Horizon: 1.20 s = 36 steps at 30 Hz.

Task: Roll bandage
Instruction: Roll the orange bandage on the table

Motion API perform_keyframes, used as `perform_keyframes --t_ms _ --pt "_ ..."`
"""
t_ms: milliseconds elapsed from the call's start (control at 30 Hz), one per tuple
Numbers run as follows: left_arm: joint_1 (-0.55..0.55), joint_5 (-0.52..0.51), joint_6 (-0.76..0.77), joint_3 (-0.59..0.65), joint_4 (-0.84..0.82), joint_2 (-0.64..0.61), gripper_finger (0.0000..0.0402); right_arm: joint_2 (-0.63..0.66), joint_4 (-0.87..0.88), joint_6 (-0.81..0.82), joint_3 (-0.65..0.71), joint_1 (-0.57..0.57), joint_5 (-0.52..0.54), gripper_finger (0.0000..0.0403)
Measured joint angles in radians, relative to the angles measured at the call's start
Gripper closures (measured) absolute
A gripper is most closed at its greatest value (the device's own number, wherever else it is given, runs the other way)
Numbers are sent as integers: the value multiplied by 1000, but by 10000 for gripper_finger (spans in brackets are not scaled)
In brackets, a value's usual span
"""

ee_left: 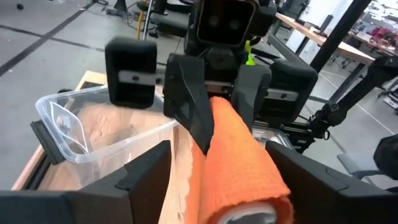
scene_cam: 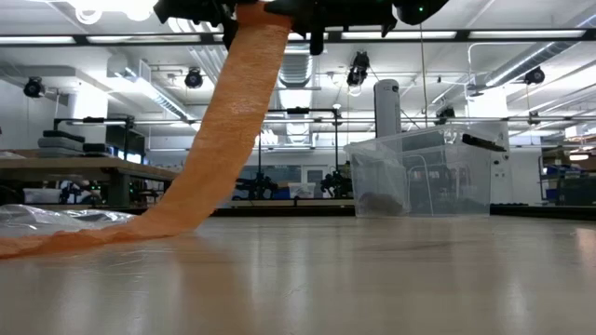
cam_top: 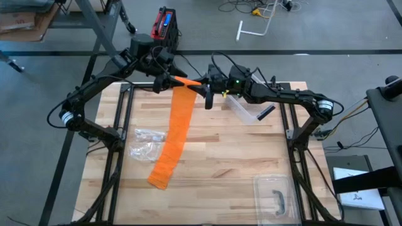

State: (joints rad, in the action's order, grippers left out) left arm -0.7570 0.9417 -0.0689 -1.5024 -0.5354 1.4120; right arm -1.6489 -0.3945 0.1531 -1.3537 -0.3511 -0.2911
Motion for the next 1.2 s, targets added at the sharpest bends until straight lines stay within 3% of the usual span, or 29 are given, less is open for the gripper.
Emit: perform_keyframes --t_ms 167,367,633,867,1100,1200 --pt "1 3 1 7 -6 0 150 1 0 -112 0 3 3 321" --pt "2 -22 -19 10 -5 0 176 1 1 -198 0 10 10 321" --pt "4 -24 -118 19 -5 -1 263 1 8 -210 1 13 19 317" --pt "3 -28 -243 20 -6 -1 367 1 2 55 1 10 9 296" --pt "3 -34 -379 16 -7 -18 360 6 -23 388 -1 -7 -35 205" --pt "2 0 -440 16 -6 -33 343 8 -29 440 -1 -4 -43 175"
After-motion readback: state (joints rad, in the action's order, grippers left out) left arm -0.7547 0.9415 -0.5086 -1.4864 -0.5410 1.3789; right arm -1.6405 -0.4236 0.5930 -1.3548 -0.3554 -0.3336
